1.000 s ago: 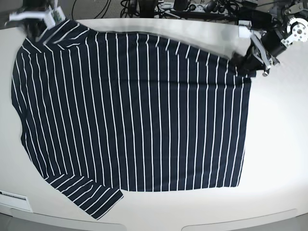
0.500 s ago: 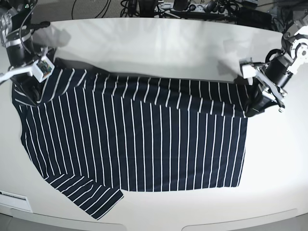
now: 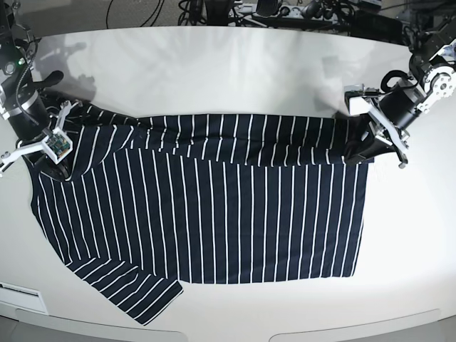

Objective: Fold the T-shirt properly
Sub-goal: 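Lift the grasped edge with both grippers and fold it over the shirt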

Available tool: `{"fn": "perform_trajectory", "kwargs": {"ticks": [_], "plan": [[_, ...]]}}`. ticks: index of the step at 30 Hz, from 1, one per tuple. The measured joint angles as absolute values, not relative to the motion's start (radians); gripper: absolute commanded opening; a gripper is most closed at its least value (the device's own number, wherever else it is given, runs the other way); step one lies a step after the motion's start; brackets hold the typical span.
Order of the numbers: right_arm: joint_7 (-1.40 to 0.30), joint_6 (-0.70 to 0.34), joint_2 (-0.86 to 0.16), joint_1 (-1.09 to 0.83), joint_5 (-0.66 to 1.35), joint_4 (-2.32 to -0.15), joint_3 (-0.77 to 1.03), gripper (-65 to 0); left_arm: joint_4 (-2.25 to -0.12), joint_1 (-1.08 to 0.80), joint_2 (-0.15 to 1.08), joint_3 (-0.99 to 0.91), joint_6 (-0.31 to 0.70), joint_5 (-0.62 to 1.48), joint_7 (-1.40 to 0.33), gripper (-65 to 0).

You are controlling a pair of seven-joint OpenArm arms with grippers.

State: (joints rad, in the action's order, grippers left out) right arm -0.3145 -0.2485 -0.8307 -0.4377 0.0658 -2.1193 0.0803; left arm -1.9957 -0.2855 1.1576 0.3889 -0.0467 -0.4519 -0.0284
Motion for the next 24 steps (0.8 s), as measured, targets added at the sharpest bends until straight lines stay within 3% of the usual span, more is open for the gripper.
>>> {"fn": "perform_trajectory", "kwargs": {"ticks": [13, 18, 24], "plan": [[-0.278, -0.264, -0.881, -0.302, 0.221, -2.114, 0.062, -65.0, -1.996, -0.286, 1.157, 0.389, -0.046, -0.452, -0.030, -65.0], [-0.276, -0.280, -0.881, -0.277, 0.178, -2.114, -0.047, -65.0, -1.996, -0.286, 1.123, 0.389, -0.047, -0.452, -0.030, -65.0], [-0.300, -0.207, -0.881, -0.277, 0.077, -2.114, -0.122, -65.0, -1.996, -0.288, 1.098, 0.389, -0.047, -0.452, -0.060, -65.0]]}}
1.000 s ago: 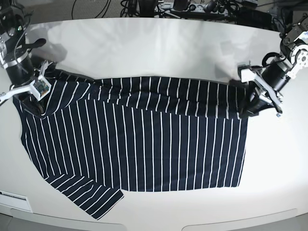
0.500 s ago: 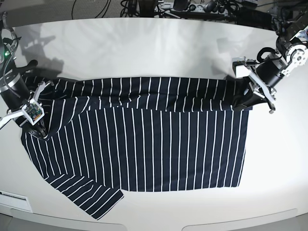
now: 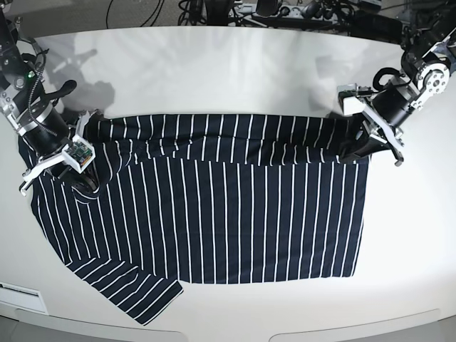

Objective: Fold the T-shirt properly
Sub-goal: 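Lift the grasped edge with both grippers and fold it over the shirt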

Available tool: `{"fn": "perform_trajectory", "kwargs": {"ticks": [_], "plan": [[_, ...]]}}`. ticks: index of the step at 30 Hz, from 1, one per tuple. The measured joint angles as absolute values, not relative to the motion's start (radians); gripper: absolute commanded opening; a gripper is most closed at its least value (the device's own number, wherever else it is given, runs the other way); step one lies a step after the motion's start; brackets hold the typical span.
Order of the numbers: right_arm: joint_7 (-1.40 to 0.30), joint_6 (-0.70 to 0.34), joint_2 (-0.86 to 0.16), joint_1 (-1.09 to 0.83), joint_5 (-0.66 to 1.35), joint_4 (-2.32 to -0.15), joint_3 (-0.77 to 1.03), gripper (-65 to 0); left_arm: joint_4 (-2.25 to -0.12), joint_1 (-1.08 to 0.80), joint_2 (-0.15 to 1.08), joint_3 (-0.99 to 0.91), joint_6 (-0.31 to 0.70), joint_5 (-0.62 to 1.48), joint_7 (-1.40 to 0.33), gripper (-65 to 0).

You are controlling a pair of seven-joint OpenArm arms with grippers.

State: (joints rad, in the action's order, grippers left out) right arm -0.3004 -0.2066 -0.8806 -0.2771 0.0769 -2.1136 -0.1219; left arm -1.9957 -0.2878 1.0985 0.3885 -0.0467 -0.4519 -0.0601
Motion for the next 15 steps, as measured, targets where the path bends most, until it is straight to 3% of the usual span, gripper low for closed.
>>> {"fn": "perform_trajectory", "kwargs": {"ticks": [6, 9, 11, 15], "plan": [[-0.269, -0.184, -0.880, -0.207, 0.159, -2.069, -0.123, -62.9, -1.948, -0.275, 1.073, 0.389, -0.082, -0.450, -0.090, -65.0], [-0.266, -0.209, -0.872, -0.144, 0.226, -1.998, -0.127, -37.1, -1.933, -0.271, 1.047, 0.389, -0.145, -0.405, -0.094, -42.7], [-0.271, -0.189, -0.872, -0.112, 0.266, -1.958, -0.126, -34.1, -1.929, -0.270, 1.036, 0.389, -0.209, -0.341, -0.100, -33.8], [-0.272, -0.204, -0.871, -0.091, 0.356, -1.935, -0.124, -35.3, -1.929, -0.271, 1.031, 0.389, -0.273, -0.258, -0.102, -34.0]]}}
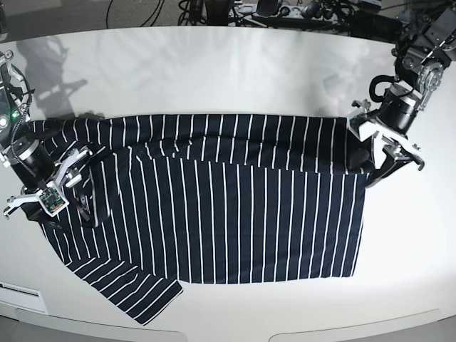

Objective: Fold the T-shirt properly
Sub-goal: 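Lift the grasped edge with both grippers and fold it over the shirt, then release the fold and regrasp the shirt edge with both grippers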

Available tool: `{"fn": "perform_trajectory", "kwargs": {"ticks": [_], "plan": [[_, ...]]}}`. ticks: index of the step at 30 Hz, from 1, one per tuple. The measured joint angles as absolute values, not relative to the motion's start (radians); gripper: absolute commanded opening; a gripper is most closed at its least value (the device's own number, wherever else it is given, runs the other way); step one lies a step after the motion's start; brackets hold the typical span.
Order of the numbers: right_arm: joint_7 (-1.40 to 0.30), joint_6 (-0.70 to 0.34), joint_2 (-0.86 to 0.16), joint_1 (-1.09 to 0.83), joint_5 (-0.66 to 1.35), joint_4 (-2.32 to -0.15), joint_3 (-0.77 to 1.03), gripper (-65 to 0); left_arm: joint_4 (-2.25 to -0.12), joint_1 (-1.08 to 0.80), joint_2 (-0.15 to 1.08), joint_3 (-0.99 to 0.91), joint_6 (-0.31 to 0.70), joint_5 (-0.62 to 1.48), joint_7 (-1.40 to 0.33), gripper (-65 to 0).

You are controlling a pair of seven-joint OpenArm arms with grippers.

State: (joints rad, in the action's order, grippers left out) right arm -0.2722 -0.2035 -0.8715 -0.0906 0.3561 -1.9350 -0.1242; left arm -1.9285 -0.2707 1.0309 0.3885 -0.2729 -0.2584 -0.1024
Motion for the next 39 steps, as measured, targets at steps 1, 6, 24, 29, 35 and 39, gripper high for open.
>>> {"fn": "perform_trajectory", "kwargs": {"ticks": [1, 6, 24, 29, 35, 39], "plan": [[-0.271, -0.207, -0.872, -0.093, 0.377, -1.935, -0.125, -36.4, -1.929, -0.271, 1.031, 0.389, -0.304, -0.249, -0.109, -36.7], [-0.294, -0.177, -0.872, -0.097, 0.371, -1.935, -0.125, -43.0, -1.929, -0.269, 1.031, 0.389, -0.506, -0.214, -0.153, -65.0], [-0.439, -0.112, -0.750, -0.221, 0.344, -1.916, -0.127, -65.0, -1.954, -0.223, 1.003, 0.389, -0.316, 0.012, -0.070, -65.0], [-0.449, -0.119, -0.742, -0.213, 0.316, -1.811, -0.123, -65.0, -1.922, -0.157, 0.966, 0.392, -0.110, 0.164, -0.132, -65.0], [-0.479, -0.240, -0.737, -0.212, 0.377, -1.628, -0.123, -65.0, -1.863, -0.152, 0.941, 0.389, 0.078, 0.261, -0.212, -65.0], [-0.571, -0.287, -0.739, -0.193, 0.376, -1.595, -0.121, -65.0, -1.823, -0.154, 0.945, 0.389, 0.179, 0.300, -0.298, -65.0]]}}
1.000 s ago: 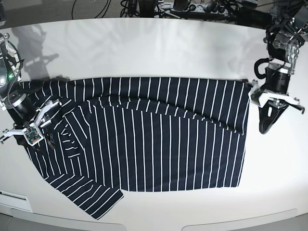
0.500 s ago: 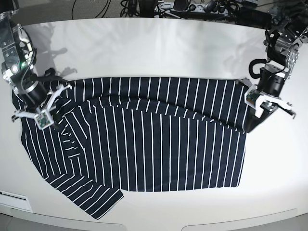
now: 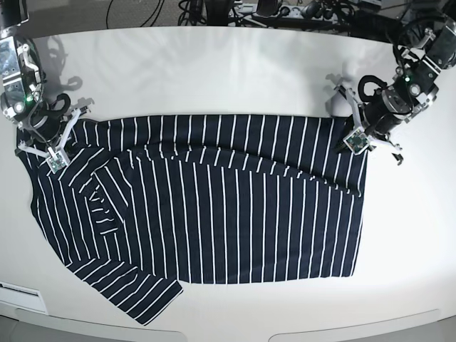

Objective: Fold the T-shirt properly
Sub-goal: 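Release the fold and regrasp the shirt edge with both grippers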

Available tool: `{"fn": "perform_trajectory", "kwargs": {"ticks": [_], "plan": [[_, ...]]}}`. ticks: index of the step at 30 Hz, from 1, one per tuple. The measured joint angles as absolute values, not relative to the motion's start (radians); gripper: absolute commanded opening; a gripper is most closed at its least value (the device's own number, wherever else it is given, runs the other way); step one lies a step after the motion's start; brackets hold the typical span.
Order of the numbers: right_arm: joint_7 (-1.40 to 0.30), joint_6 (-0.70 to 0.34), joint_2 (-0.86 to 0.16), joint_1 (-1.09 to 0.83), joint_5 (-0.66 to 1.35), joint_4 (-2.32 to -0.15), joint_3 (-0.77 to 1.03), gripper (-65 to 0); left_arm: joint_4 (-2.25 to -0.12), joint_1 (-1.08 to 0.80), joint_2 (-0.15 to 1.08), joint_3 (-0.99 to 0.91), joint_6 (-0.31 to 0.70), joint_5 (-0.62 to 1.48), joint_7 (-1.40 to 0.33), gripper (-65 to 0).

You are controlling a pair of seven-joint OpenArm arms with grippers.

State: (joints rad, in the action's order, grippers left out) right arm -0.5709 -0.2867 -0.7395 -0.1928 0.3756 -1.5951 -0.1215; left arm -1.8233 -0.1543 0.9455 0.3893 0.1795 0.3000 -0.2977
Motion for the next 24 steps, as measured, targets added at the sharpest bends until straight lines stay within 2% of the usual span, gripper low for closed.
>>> {"fn": "perform_trajectory", "kwargs": {"ticks": [3, 8, 14, 17, 24], "plan": [[-0.624, -0.292, -0.749, -0.193, 0.455, -1.597, -0.120, -65.0, -1.821, -0.154, 0.945, 0.389, 0.238, 0.305, -0.352, -65.0], [-0.695, -0.283, -0.789, -0.234, 0.528, -1.641, -0.114, -65.0, -1.823, -0.154, 0.950, 0.389, 0.271, 0.307, -0.459, -65.0], [-0.730, -0.230, -0.814, -0.346, 0.508, -1.782, -0.114, -65.0, -1.840, -0.158, 0.973, 0.389, 0.287, 0.326, -0.482, -65.0], [-0.749, -0.209, -0.814, -0.393, 0.458, -1.835, -0.115, -65.0, -1.876, -0.184, 0.986, 0.389, 0.325, 0.359, -0.513, -65.0], [-0.724, -0.184, -0.815, -0.460, 0.400, -1.854, -0.113, -65.0, -1.919, -0.231, 1.050, 0.389, 0.322, 0.359, -0.536, -65.0]]}}
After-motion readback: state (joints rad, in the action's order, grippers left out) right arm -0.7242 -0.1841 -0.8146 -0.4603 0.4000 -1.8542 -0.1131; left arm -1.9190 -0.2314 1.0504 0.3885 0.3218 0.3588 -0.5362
